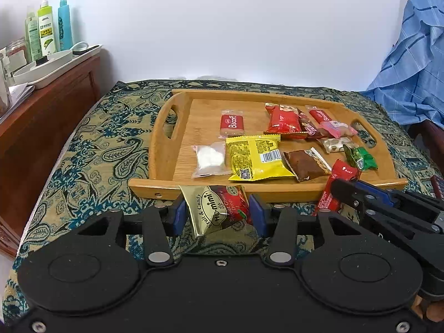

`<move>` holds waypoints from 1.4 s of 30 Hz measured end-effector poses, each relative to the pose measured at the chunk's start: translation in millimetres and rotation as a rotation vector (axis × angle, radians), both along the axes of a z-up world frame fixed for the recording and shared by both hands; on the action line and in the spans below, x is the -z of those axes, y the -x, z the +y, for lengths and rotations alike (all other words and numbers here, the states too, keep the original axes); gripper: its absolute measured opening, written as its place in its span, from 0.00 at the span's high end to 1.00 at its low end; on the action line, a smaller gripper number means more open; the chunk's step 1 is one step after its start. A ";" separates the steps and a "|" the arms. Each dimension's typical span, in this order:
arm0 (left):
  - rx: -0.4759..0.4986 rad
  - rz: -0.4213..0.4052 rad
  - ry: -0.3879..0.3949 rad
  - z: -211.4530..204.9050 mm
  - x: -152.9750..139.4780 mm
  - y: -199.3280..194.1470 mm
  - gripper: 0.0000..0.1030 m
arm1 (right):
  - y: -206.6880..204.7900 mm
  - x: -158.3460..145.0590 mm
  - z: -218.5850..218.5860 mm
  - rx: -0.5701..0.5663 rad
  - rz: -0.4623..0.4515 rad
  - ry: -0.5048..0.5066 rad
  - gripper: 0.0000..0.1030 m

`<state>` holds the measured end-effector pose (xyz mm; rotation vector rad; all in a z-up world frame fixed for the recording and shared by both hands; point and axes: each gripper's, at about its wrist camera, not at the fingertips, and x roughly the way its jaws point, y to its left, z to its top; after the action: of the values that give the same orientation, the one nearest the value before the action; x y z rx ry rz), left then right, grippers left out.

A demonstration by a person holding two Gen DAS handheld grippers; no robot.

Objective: Organize snacks
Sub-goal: 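Carry the gold candy and chocolate bar over the tray with both grippers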

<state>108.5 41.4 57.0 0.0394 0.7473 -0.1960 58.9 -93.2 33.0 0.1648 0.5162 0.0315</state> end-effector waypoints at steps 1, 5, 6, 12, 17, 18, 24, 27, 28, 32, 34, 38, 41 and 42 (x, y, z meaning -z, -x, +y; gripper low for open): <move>0.000 0.000 0.001 0.2 0.3 -0.4 0.57 | -0.3 0.4 -0.5 0.002 0.001 -0.004 0.82; -0.006 -0.005 0.009 1.2 0.0 -1.2 0.57 | 0.5 -0.7 -4.3 -0.001 -0.005 -0.035 0.83; -0.007 -0.006 0.012 1.6 -0.6 -1.6 0.57 | 0.6 -1.4 -5.7 0.000 -0.009 -0.046 0.84; 0.000 -0.028 0.014 1.8 -8.3 -5.8 0.57 | 2.2 -9.0 -23.6 0.014 -0.051 -0.150 0.85; -0.002 -0.047 0.026 0.4 -16.2 -15.2 0.58 | -6.5 -14.8 -49.4 0.067 -0.075 -0.262 0.85; -0.005 -0.048 0.033 0.2 -17.4 -18.2 0.58 | -9.0 -16.1 -54.1 0.079 -0.080 -0.277 0.85; -0.019 -0.063 0.058 -3.0 -25.7 -42.5 0.58 | -36.0 -32.3 -81.7 0.144 -0.145 -0.311 0.85; -0.032 -0.075 0.053 -5.8 -29.4 -58.2 0.58 | -50.3 -36.5 -96.1 0.176 -0.159 -0.322 0.85; -0.039 -0.080 0.052 -6.7 -30.3 -64.2 0.58 | -55.7 -36.9 -100.9 0.185 -0.158 -0.338 0.85; -0.068 -0.075 0.057 -8.8 -30.0 -88.5 0.58 | -78.0 -35.8 -119.9 0.214 -0.153 -0.385 0.85; -0.083 -0.077 0.053 -9.8 -28.0 -99.4 0.58 | -88.4 -35.4 -125.5 0.227 -0.154 -0.372 0.85; -0.103 -0.075 0.038 -13.9 -20.6 -116.2 0.58 | -108.6 -32.0 -133.0 0.254 -0.148 -0.314 0.85; -0.113 -0.065 0.027 -17.1 -11.6 -126.3 0.58 | -121.4 -26.6 -138.0 0.261 -0.139 -0.314 0.85; -0.117 -0.063 0.023 -17.9 -8.6 -128.8 0.58 | -125.0 -23.9 -139.7 0.260 -0.134 -0.321 0.85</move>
<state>237.3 23.5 65.6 -0.0203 0.6818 -0.0919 183.9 -232.9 56.9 0.5389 0.3497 -0.1279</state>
